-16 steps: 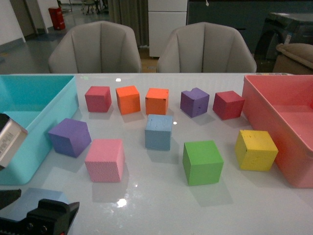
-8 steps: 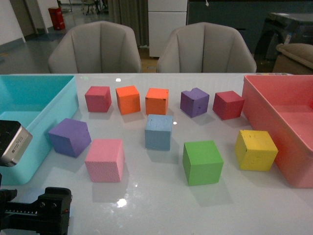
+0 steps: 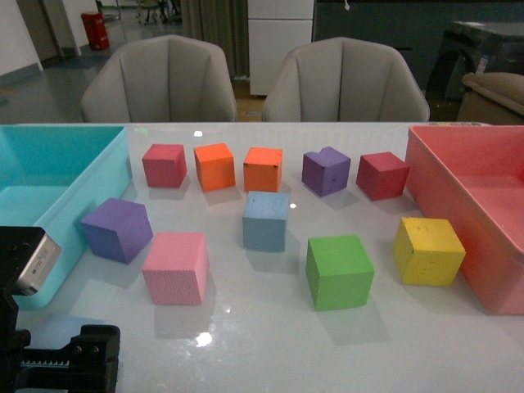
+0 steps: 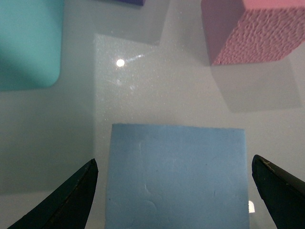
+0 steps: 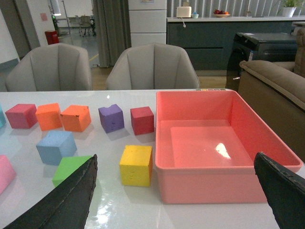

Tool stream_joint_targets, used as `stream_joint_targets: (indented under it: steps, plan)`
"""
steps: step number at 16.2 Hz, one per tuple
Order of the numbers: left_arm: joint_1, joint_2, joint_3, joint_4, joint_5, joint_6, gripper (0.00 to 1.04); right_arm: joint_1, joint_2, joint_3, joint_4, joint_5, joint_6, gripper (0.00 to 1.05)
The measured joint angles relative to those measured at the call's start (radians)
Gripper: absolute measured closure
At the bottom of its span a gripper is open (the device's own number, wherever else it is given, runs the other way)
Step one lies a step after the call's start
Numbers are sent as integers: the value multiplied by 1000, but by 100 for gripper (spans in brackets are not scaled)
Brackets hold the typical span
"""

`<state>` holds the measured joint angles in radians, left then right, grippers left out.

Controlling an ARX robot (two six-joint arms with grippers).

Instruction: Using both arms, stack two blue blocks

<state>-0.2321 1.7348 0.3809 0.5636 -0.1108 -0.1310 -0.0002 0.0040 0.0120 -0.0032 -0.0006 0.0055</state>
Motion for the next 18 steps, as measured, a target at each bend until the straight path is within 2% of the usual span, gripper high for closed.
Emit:
stream_joint_targets:
  steps: [6, 7, 9, 11, 15, 18]
  plan:
    - [0, 116, 26, 28, 6, 0, 7, 0, 0, 0, 0, 0, 0, 6]
    - [0, 118, 26, 28, 6, 3, 12, 0, 0, 0, 0, 0, 0, 6]
    - [-9, 103, 25, 9, 6, 4, 35, 0, 0, 0, 0, 0, 0, 6]
    - [-37, 8, 9, -45, 2, 4, 51, 0, 0, 0, 0, 0, 0, 6]
    - [-125, -206, 21, -177, 1, 3, 56, 0, 0, 0, 0, 0, 0, 6]
    - [-197, -266, 109, -248, -17, 0, 56, 0, 0, 0, 0, 0, 0, 6]
